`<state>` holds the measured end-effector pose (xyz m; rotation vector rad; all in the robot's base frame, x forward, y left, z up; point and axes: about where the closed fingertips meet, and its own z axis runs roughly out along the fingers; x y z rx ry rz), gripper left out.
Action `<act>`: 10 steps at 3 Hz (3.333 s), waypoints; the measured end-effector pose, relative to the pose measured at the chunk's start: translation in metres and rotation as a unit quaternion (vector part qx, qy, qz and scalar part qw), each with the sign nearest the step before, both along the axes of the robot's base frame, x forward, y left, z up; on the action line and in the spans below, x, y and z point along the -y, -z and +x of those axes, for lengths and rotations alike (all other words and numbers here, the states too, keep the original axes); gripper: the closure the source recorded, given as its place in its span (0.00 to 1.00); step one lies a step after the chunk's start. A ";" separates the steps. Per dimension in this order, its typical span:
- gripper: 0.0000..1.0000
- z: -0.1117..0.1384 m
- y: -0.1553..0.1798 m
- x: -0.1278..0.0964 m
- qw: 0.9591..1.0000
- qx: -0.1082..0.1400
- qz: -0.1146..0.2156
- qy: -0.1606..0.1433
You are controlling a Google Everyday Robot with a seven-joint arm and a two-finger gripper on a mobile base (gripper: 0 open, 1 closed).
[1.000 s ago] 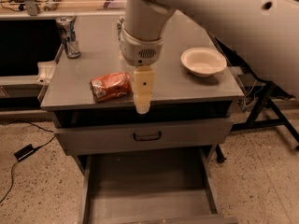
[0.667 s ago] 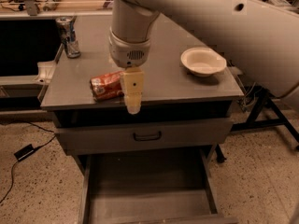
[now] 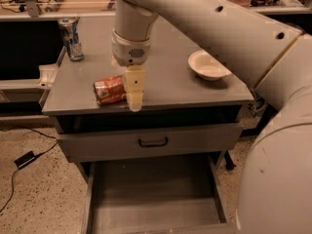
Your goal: Place coke can into middle drawer
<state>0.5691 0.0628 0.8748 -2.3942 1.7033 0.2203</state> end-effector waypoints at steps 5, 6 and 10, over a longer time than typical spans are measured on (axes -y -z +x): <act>0.64 0.024 0.024 0.001 0.998 0.002 0.049 -0.034; 0.89 0.003 0.010 -0.007 0.994 0.031 0.087 -0.058; 1.00 -0.137 0.172 0.071 0.999 -0.018 0.010 0.037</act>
Offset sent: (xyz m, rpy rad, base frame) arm 0.0292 -0.0187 -0.0372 -0.0930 0.0714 -0.0017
